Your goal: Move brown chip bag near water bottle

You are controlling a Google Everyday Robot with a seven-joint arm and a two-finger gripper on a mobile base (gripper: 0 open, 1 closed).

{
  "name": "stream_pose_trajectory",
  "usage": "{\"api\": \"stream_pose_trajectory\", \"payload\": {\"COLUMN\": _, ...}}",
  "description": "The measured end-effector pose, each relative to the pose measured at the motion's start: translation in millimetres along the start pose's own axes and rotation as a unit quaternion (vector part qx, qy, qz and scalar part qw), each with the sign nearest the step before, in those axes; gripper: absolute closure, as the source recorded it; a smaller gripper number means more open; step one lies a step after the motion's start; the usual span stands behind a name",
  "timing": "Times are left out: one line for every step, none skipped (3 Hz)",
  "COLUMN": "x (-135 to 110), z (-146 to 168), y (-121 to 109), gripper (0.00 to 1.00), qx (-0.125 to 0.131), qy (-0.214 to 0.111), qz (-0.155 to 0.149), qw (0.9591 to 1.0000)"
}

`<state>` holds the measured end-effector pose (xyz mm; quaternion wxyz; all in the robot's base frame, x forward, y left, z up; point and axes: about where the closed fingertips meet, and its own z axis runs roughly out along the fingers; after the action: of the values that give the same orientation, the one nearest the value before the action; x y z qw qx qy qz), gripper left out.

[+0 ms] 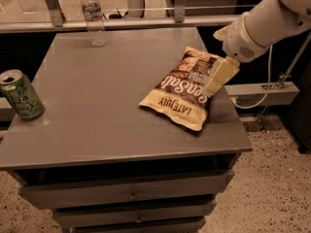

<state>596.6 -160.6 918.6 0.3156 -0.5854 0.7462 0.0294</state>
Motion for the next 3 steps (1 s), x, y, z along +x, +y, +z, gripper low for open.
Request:
{"api": "stream_pose_trajectory", "payload": {"x": 9.5, "z": 34.1, "y": -17.5, "gripper": 0.03, "qx": 0.000, "qy": 0.005, "qz": 0.023, "qw": 0.9997}}
{"api": "stream_pose_trajectory", "payload": {"x": 15.8, "z": 49.9, "y": -21.2, "gripper": 0.26, "qx": -0.009, "qy": 0.010, "qz": 0.044, "qw": 0.9989}}
{"api": "stream_pose_trajectory", "payload": {"x": 12.9, "z": 51.6, "y": -23.7, "gripper": 0.49, "qx": -0.014, "qy": 0.008, "qz": 0.056, "qw": 0.9983}}
